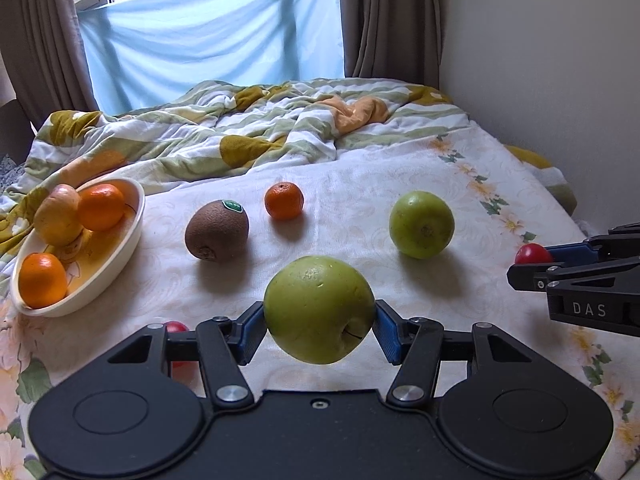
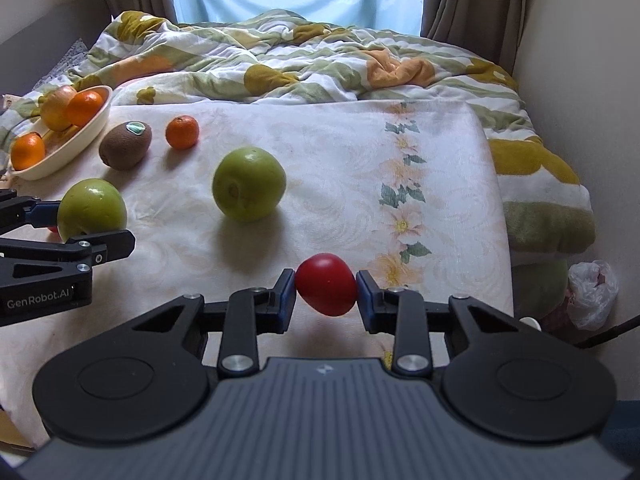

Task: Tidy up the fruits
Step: 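Carry the green apple with the left tool while the right tool carries the tomato to the bowl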

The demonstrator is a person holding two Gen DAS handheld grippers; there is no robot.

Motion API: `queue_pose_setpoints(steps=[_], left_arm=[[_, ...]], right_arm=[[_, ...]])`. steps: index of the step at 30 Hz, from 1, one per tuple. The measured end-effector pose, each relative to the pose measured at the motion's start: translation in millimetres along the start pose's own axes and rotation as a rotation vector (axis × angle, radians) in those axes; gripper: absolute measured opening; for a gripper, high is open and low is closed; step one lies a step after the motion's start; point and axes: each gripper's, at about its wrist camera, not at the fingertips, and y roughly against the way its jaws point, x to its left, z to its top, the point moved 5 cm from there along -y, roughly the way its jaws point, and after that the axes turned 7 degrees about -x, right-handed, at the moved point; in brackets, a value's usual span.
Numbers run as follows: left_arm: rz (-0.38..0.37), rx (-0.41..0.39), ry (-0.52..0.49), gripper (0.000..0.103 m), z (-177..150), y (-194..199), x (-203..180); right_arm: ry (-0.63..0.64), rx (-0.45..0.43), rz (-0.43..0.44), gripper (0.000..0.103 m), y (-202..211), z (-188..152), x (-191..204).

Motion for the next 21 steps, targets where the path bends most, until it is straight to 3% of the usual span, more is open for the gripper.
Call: queue_pose_setpoints(steps=[12, 21], left_arm=[[0.039, -0.057, 0.058, 0.061, 5.5, 59.3, 3.6], [0.094, -0.079, 0.122, 0.061, 6.4, 97.7, 28.6]], right_arm=[[0.043, -0.065, 0.046, 0.048, 48.6, 19.1, 23.4], [0.081, -0.084, 0.111, 0.048, 75.3, 37.2, 52.9]])
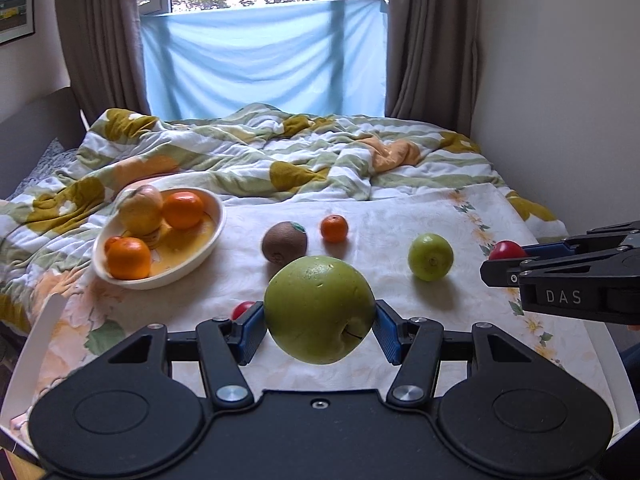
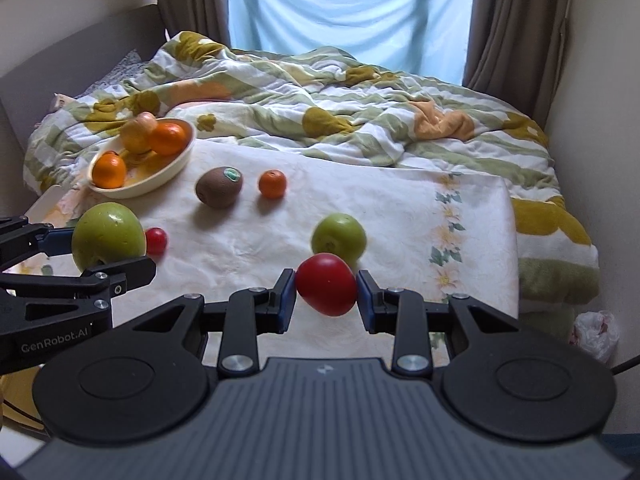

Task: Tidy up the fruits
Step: 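Carry the green apple with the left tool while the right tool carries the tomato to the bowl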

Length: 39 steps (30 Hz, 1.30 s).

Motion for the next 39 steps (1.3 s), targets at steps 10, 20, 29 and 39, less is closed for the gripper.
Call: queue_pose_setpoints(steps=[10, 20, 29, 39], left_arm=[[0.078, 0.003, 0.066, 0.061, 5.1, 10.2, 63.8], [0.090, 0.017, 0.069, 0.061, 15.8, -3.4, 138.8], [0.059, 0.034, 0.041, 0.061, 32.4, -42.0, 194.4], [0.019, 0.063, 0.019, 0.061, 48.1, -99.0, 241.2]], right_arm=[[0.023, 0.012, 0.048, 0.048, -2.5, 18.7, 42.4], [0.022, 0.023, 0.058, 0.048, -25.0, 42.6, 101.1], [-0.007, 0.051, 0.042, 0.048, -64.0, 60.6, 151.1], [-0.029, 0.078, 0.022, 0.048, -120.3, 83.9, 190.3]])
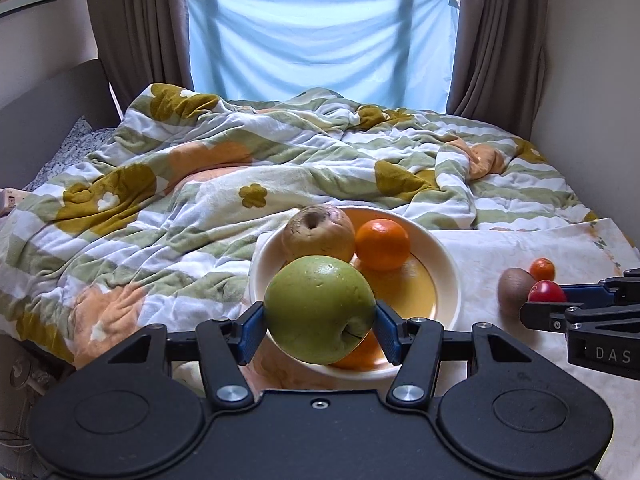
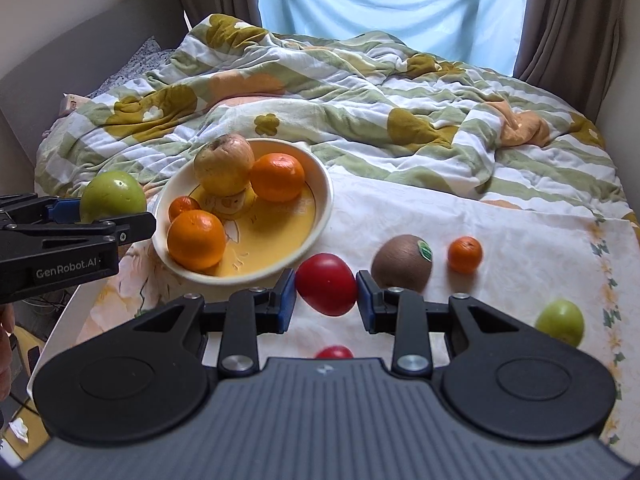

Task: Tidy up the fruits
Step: 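Carry the green apple with the left tool while the right tool carries the tomato to the bowl, then release the green apple into the bowl with the left tool while the right tool releases the tomato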

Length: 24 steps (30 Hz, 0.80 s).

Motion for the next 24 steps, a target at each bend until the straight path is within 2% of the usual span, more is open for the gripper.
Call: queue_pose_setpoints(steps=[11, 24], left_arm=[[-0.056, 0.030, -0.031, 0.061, 11.3, -47.2, 9.0], [-0.103, 0.061, -0.055, 0.062, 10.3, -72.1, -1.6]], right_arm=[[-0.028, 0.025, -0.033, 0.048, -47.0, 16.8, 11.3], [-0.053, 0.042, -0.054, 0.048, -66.2, 21.9, 6.3]])
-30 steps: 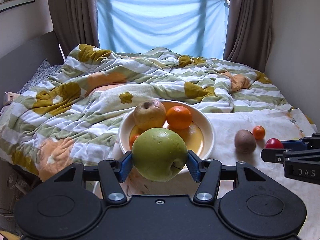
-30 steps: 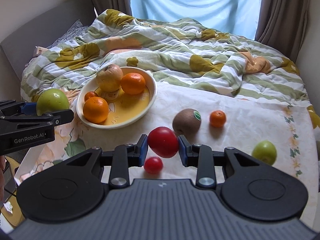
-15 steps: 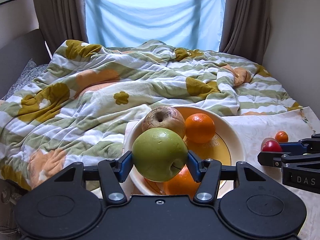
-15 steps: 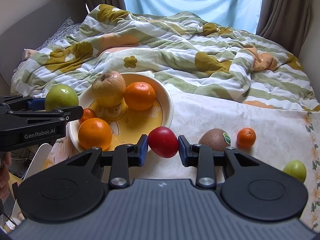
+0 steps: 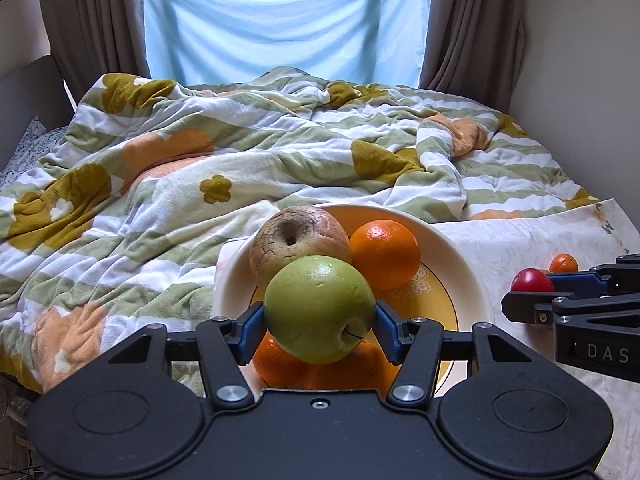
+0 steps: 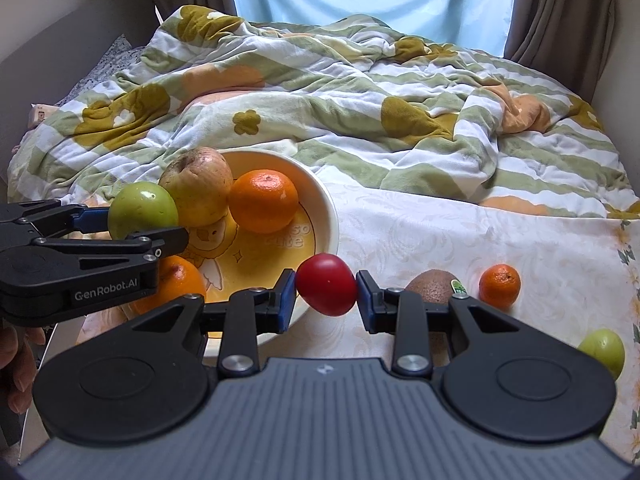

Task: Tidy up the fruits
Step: 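Release the green apple into the bowl with the left tool while the right tool releases the tomato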

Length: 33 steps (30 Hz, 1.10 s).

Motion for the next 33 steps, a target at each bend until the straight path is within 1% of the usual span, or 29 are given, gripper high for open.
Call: queue_pose_setpoints(steps=[2, 3, 5, 6, 10, 15, 19, 22, 30, 33], left_arm=[[-0.003, 0.002, -0.008, 0.062, 0.0, -1.5, -2.7], [0.000, 0.000, -0.015, 0.065, 0.1, -1.6, -4.1], [0.002, -0.021, -0.028, 0.092, 1.5, 2.4, -5.8], [0.007, -0.036, -0.036, 0.096, 2.2, 6.1, -6.0], [0.012, -0.037, -0.062, 0.097, -1.0, 15.5, -6.0], [0.027, -0.020, -0.070, 0.097, -17.2, 24.2, 1.4], [0.021, -0.001, -0.038, 0.097, -28.6, 21.0, 12.3], [0.025, -0.001, -0.008, 0.097, -29.0, 25.0, 18.8], [0.028, -0.009, 0.015, 0.097, -35.2, 40.4, 20.6], [0.027, -0.005, 0.022, 0.097, -37.9, 42.3, 20.4]], right_arm=[[-0.003, 0.001, -0.002, 0.048, -1.5, 0.7, -0.8], [-0.004, 0.002, -0.003, 0.048, -2.2, 1.0, -1.5], [-0.007, 0.002, -0.005, 0.048, -3.4, 2.1, -3.2], [-0.008, 0.003, -0.007, 0.048, -3.7, 2.3, -4.1], [-0.006, 0.003, -0.010, 0.048, -4.7, 4.0, -5.9], [0.006, 0.007, 0.005, 0.048, -11.1, 8.2, -5.1], [0.022, 0.015, 0.025, 0.048, -19.7, 9.1, 3.8], [0.029, 0.021, 0.038, 0.048, -24.5, 8.2, 10.9], [0.042, 0.048, 0.094, 0.048, -41.5, 6.3, 25.9], [0.055, 0.057, 0.102, 0.050, -46.1, 4.3, 30.2]])
